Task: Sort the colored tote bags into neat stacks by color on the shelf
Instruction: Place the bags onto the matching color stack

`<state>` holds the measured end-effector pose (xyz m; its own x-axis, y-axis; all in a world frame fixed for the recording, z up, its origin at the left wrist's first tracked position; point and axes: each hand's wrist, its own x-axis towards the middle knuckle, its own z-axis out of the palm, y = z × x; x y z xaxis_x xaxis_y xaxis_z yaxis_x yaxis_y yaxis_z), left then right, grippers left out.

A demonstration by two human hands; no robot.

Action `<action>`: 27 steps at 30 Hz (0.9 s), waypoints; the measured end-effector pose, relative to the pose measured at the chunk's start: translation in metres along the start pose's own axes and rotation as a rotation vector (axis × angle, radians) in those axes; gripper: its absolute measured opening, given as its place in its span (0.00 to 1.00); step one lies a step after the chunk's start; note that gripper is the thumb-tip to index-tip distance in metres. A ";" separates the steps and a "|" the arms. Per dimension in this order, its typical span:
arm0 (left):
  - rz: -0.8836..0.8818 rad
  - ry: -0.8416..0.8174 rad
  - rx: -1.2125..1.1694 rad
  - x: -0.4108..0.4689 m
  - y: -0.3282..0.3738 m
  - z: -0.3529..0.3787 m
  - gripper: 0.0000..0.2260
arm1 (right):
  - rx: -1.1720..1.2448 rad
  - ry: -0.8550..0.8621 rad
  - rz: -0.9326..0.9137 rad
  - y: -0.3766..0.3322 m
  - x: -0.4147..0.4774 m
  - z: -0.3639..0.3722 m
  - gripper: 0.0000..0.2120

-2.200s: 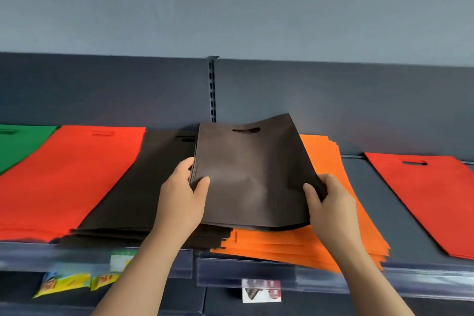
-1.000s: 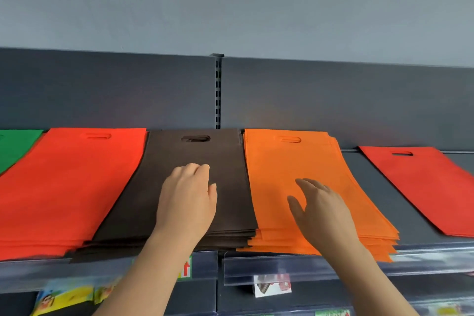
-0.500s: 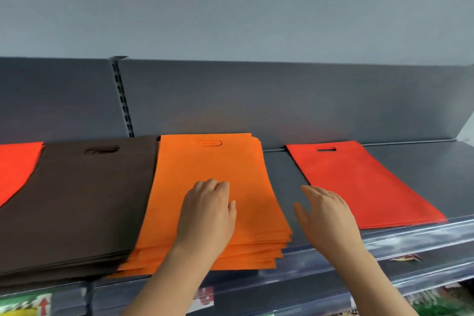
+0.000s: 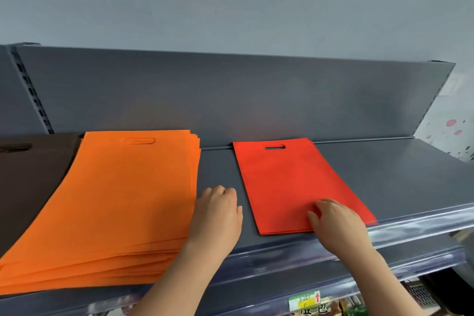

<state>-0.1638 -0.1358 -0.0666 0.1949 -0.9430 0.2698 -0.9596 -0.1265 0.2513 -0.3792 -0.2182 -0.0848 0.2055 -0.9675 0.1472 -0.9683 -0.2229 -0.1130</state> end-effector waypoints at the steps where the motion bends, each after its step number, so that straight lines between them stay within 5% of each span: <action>1: -0.006 -0.020 -0.002 0.002 0.006 0.004 0.12 | 0.008 -0.011 -0.008 0.004 0.000 0.002 0.10; 9: -0.157 -0.074 -0.170 0.014 0.036 0.017 0.13 | 0.063 -0.020 -0.167 0.008 0.002 0.004 0.14; 14: -0.283 -0.098 -0.173 0.020 0.039 0.016 0.15 | 0.008 -0.058 0.023 0.036 0.009 0.000 0.17; 23: -0.401 -0.132 -0.529 0.029 0.046 0.021 0.19 | 0.063 -0.110 0.038 0.029 0.006 -0.005 0.15; 27: -0.469 -0.134 -0.534 0.033 0.044 0.019 0.19 | 0.172 -0.141 0.140 0.031 0.009 -0.006 0.22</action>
<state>-0.2034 -0.1785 -0.0644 0.5024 -0.8604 -0.0850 -0.5446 -0.3913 0.7418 -0.4084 -0.2336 -0.0806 0.1010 -0.9947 -0.0183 -0.9526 -0.0914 -0.2901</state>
